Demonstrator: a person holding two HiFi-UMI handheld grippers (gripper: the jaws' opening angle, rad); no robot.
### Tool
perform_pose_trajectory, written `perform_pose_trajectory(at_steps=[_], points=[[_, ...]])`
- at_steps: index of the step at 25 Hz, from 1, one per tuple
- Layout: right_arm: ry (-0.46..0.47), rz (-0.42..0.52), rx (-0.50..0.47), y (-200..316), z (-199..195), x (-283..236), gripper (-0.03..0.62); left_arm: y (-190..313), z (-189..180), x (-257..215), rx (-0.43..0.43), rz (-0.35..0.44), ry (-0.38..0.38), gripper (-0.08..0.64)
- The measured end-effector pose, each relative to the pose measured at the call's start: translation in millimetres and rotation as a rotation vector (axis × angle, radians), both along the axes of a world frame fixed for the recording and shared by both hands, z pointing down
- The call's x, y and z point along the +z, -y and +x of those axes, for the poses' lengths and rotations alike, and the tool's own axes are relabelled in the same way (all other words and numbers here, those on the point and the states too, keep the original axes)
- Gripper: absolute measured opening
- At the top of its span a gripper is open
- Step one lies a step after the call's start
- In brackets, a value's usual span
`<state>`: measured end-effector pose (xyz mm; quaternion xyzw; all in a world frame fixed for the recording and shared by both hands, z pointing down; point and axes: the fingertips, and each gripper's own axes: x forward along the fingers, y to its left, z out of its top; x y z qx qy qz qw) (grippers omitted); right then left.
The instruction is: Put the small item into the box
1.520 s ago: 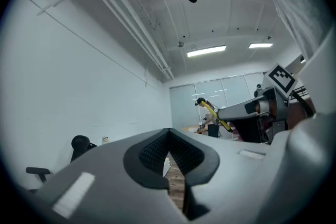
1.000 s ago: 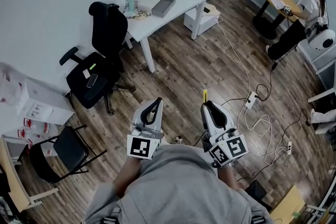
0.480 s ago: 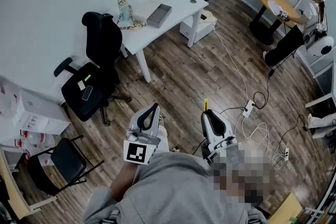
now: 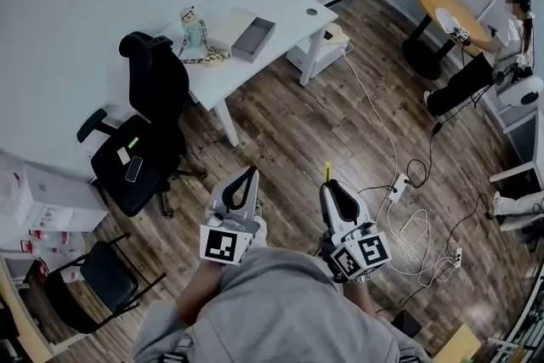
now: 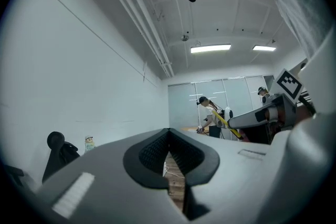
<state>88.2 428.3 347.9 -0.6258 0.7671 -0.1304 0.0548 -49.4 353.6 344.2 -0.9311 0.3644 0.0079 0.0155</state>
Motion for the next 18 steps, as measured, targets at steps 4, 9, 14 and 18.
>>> perform_pose_trajectory(at_steps=[4,9,14,18], points=[[-0.002,0.003,0.022,37,4,-5,0.081,38,7,-1,0.034,-0.007,0.003,0.003],[0.003,-0.015,0.048,79,8,-3,0.081,85,12,2,0.063,-0.02,0.004,0.003],[-0.005,-0.011,0.077,120,13,-1,0.081,128,19,4,0.099,-0.015,0.016,0.003],[-0.002,-0.003,0.094,146,14,-1,0.081,154,15,-2,0.104,0.01,0.004,0.003]])
